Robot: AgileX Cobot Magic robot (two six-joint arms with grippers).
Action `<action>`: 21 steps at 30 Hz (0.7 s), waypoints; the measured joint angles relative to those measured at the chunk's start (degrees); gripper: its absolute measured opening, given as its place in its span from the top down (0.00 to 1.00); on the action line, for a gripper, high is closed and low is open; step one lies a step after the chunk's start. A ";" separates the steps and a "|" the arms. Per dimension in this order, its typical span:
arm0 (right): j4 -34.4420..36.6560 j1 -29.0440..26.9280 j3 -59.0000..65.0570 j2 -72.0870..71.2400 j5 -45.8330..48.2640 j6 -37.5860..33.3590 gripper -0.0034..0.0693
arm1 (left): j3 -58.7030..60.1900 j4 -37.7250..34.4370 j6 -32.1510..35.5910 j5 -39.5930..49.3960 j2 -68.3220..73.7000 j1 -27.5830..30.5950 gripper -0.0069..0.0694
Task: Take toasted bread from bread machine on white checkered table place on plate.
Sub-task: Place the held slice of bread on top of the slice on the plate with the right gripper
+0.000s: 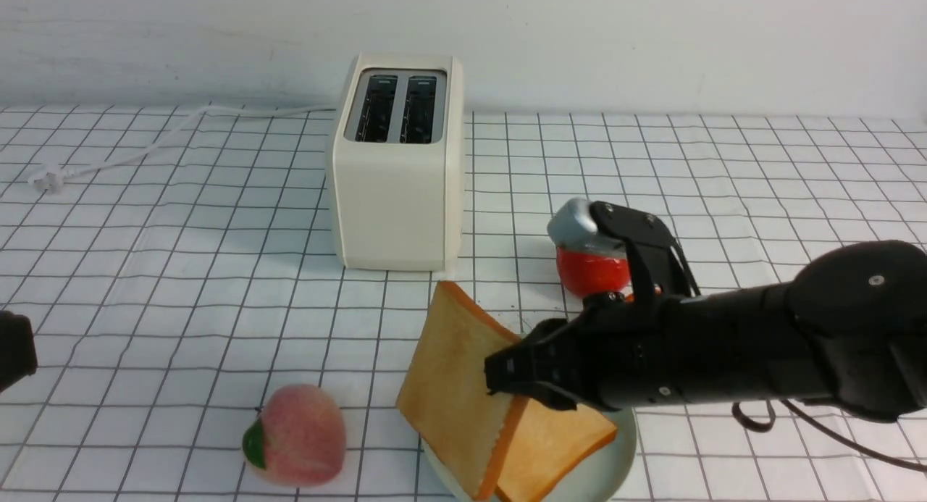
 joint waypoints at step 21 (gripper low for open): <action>2.23 -5.87 0.00 5.28 7.07 -0.37 0.79 | 0.00 0.00 0.03 0.61 0.00 0.00 0.93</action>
